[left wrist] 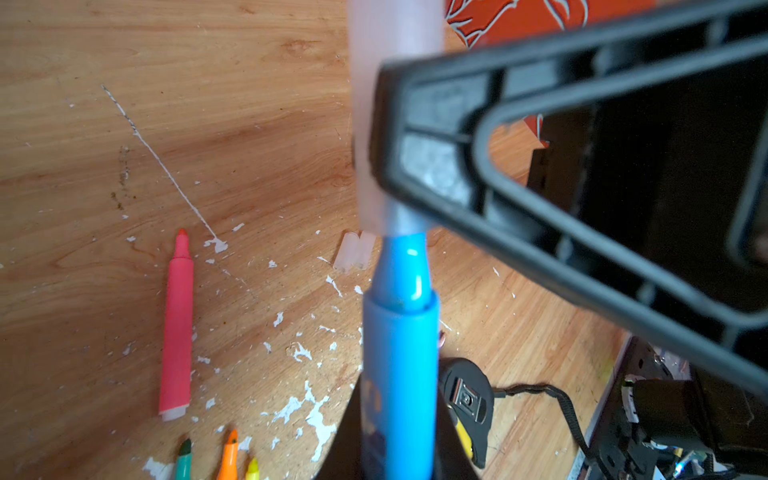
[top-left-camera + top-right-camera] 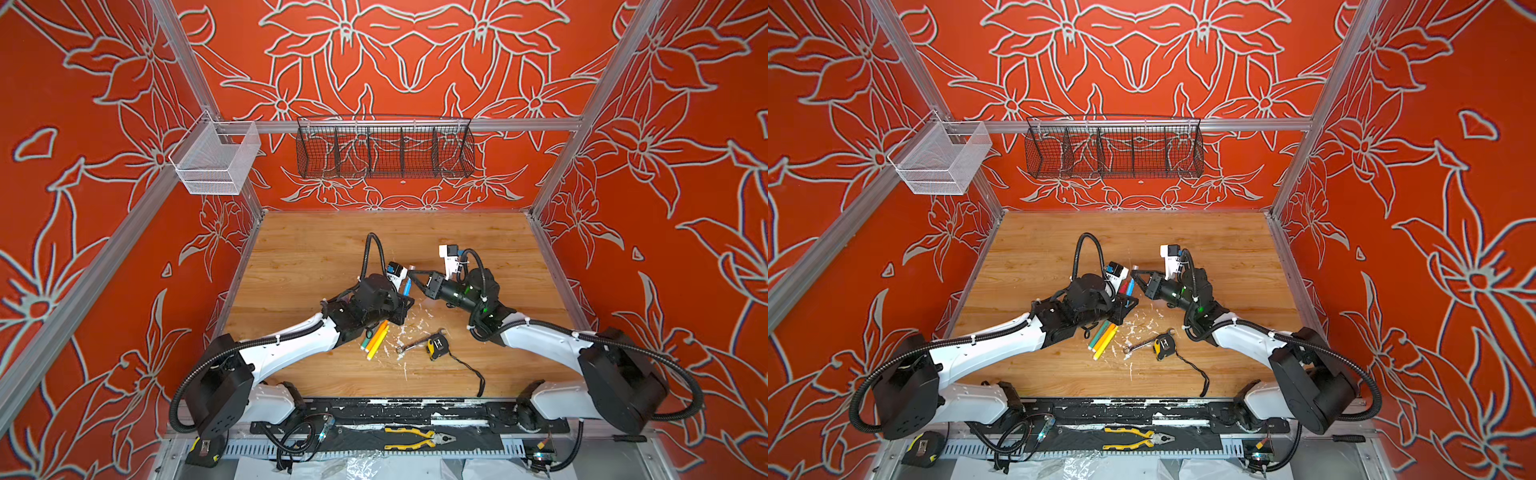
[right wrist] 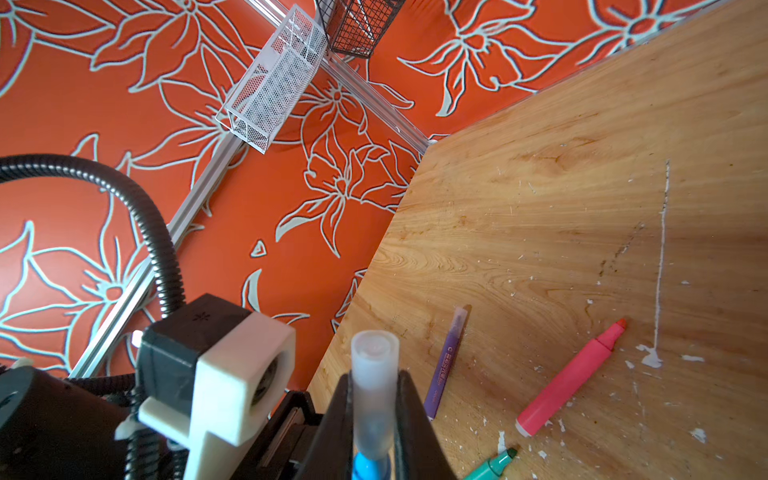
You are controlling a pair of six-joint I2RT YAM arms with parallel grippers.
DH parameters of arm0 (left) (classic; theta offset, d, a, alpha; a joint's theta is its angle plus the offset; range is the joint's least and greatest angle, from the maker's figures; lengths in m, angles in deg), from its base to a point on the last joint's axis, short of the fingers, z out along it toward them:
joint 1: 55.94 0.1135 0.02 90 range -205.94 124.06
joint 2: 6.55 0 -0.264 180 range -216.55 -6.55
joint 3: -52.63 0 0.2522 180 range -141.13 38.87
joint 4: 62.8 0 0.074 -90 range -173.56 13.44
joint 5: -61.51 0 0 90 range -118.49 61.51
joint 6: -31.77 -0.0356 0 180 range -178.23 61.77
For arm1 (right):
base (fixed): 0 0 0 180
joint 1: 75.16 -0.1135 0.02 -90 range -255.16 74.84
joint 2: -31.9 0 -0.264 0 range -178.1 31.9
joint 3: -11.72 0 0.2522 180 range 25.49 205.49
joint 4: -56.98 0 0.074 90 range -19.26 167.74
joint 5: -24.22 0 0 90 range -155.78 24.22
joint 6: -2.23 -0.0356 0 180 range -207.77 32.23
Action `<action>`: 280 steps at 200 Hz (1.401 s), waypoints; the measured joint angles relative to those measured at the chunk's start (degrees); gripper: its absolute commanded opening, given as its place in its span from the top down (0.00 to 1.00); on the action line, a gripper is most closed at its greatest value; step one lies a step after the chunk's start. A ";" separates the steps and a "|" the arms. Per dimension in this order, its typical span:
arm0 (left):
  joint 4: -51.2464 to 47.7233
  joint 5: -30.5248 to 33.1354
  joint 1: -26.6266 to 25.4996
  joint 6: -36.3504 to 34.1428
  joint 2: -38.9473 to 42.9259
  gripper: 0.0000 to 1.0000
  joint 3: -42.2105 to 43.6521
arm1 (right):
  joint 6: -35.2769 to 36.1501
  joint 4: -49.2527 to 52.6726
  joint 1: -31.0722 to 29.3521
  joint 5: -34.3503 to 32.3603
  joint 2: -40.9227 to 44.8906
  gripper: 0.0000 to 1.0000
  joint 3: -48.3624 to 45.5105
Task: Insert the pens into the pen caps
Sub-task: 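Lower the cap onto the blue marker tip with the right gripper, then open the right gripper and press the cap down onto the blue marker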
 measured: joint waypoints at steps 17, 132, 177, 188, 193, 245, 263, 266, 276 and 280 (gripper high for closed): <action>1.01 -1.51 1.16 1.07 0.31 1.00 0.74 | 0.22 0.00 -0.70 -0.46 -0.28 1.00 0.00; 6.86 -8.26 3.56 2.71 2.10 1.00 4.17 | 3.26 2.21 -4.52 -6.10 5.27 0.39 -2.95; 6.93 -8.35 2.95 1.57 2.10 1.00 4.04 | 3.63 6.78 0.74 -6.47 13.11 0.34 -3.37; 6.58 -7.87 2.01 0.79 2.10 1.00 3.65 | 3.34 7.10 2.82 -6.45 14.34 0.35 -3.67; 6.27 -7.61 1.38 0.31 2.10 1.00 3.32 | 3.30 7.34 3.67 -6.45 14.80 0.36 -3.80; 5.31 -5.81 -2.32 -2.80 1.95 1.00 0.22 | 3.41 10.08 5.68 -5.01 15.39 0.45 -3.82; 4.87 -5.18 -2.34 -3.34 1.53 1.00 -0.22 | 3.43 10.10 5.70 -3.96 15.15 0.46 -3.82; 4.76 -5.03 -2.34 -3.41 1.42 1.00 -0.26 | 3.43 10.05 5.70 -3.72 15.08 0.47 -3.82; 4.35 -4.83 -2.32 -3.48 0.96 1.00 -0.52 | 3.39 10.03 5.70 -3.13 14.69 0.48 -3.82; 4.11 -4.81 -2.32 -3.50 0.74 1.00 -0.66 | 3.39 9.97 5.70 -2.93 14.51 0.48 -3.82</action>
